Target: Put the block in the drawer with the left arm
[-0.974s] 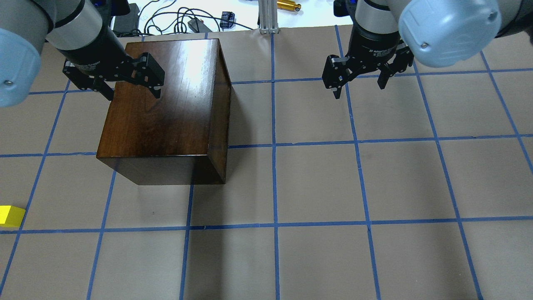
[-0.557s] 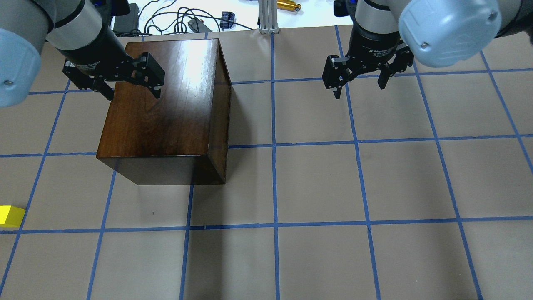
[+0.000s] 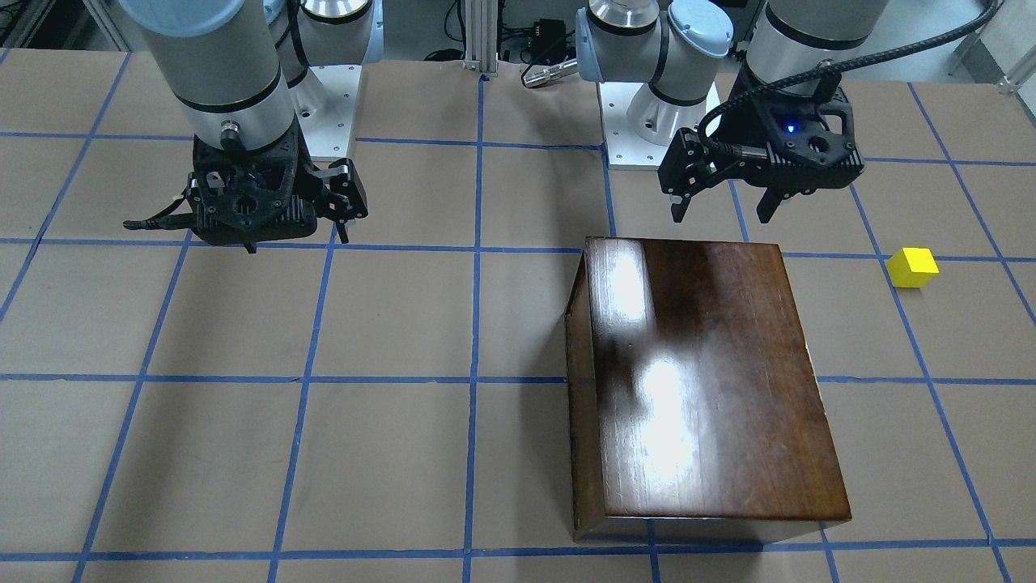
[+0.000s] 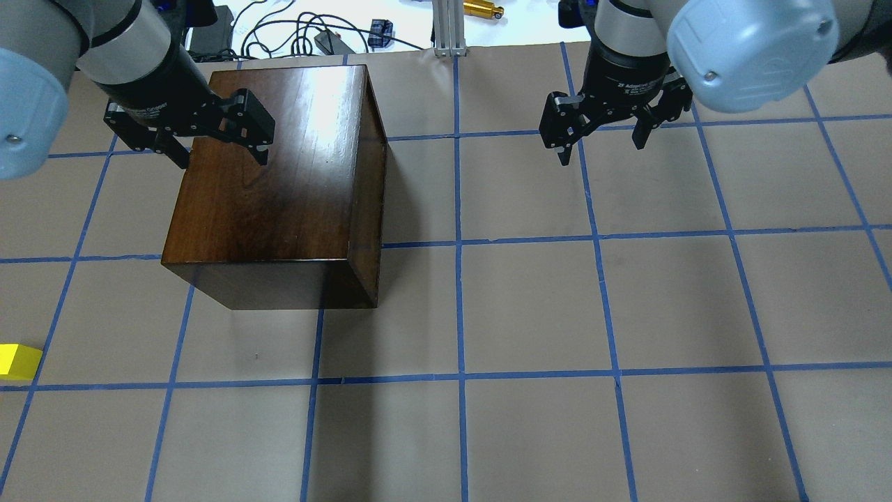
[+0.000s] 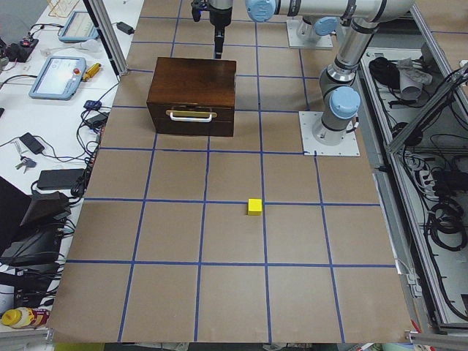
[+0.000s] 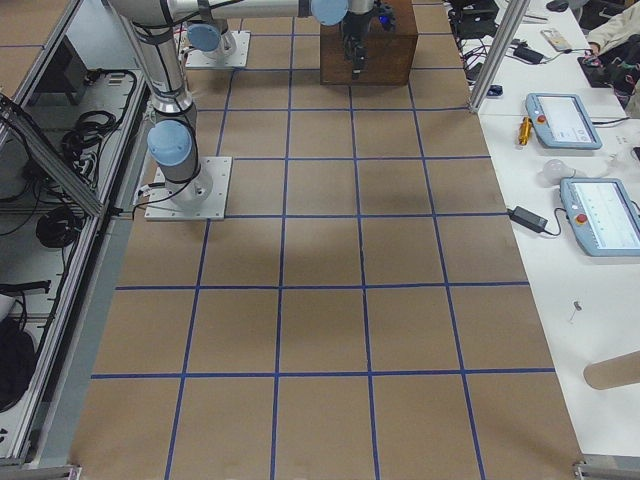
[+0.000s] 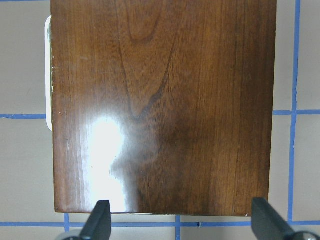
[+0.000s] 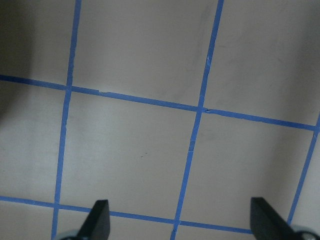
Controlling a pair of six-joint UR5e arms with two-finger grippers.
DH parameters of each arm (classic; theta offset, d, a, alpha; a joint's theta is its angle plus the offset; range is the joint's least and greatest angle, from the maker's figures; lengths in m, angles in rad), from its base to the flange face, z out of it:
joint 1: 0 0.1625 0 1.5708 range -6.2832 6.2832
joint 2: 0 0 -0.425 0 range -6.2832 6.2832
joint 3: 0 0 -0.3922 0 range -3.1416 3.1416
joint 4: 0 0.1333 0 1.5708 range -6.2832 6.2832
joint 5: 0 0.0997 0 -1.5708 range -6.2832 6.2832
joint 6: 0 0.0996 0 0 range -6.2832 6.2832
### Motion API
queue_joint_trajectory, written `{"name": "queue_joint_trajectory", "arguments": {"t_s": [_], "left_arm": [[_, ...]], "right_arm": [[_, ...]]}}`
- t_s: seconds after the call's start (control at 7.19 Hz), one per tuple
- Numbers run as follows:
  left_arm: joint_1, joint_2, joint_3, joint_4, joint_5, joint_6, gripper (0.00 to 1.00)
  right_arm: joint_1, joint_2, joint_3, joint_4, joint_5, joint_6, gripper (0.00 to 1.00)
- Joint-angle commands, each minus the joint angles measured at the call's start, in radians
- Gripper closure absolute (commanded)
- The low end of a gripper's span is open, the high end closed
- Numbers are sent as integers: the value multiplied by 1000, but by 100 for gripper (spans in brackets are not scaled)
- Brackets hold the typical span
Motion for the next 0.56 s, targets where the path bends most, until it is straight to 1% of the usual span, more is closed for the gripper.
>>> {"name": "queue_joint_trajectory", "arguments": {"t_s": [0.0,0.14,0.42], "left_arm": [[3,2,-1,0,0,5,0],[5,5,1,0,0,78,0],[79,20,-1,-9,-1,212,0]], "right_arm": [[0,0,0,0,0,-1,0],[0,0,0,0,0,-1,0],[0,0,0,0,0,-1,0]]}}
